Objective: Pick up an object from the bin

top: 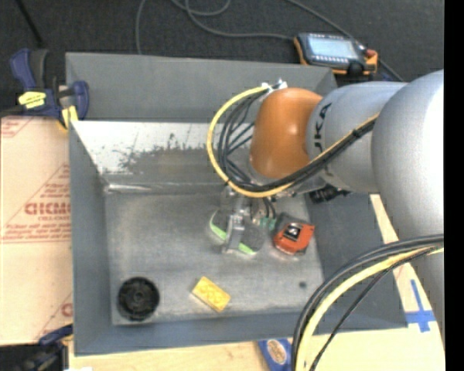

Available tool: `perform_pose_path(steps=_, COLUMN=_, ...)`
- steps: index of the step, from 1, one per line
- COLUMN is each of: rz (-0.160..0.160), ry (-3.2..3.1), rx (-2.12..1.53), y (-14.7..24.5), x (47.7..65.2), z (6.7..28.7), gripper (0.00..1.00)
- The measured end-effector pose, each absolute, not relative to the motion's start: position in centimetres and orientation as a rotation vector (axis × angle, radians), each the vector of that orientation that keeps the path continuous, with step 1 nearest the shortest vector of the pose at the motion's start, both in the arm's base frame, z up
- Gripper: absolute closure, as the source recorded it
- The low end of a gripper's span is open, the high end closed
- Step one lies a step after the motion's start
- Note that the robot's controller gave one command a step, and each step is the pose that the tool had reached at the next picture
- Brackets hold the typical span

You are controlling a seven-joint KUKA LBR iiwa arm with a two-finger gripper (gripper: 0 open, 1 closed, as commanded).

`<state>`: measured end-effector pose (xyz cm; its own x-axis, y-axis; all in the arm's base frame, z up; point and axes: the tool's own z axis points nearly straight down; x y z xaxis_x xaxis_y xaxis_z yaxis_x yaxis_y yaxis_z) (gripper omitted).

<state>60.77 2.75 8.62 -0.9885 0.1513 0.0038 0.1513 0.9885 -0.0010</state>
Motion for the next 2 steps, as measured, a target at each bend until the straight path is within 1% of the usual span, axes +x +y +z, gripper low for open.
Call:
perform_pose_path(steps=1, rz=-0.002, ry=-3.128, rx=-0.317, y=2.1, x=58.6, z=10.0, gripper=0.0)
perform_pose_path(steps=2, rz=-0.003, ry=-3.097, rx=-0.561, y=2.0, x=59.9, z=7.5, gripper=0.0)
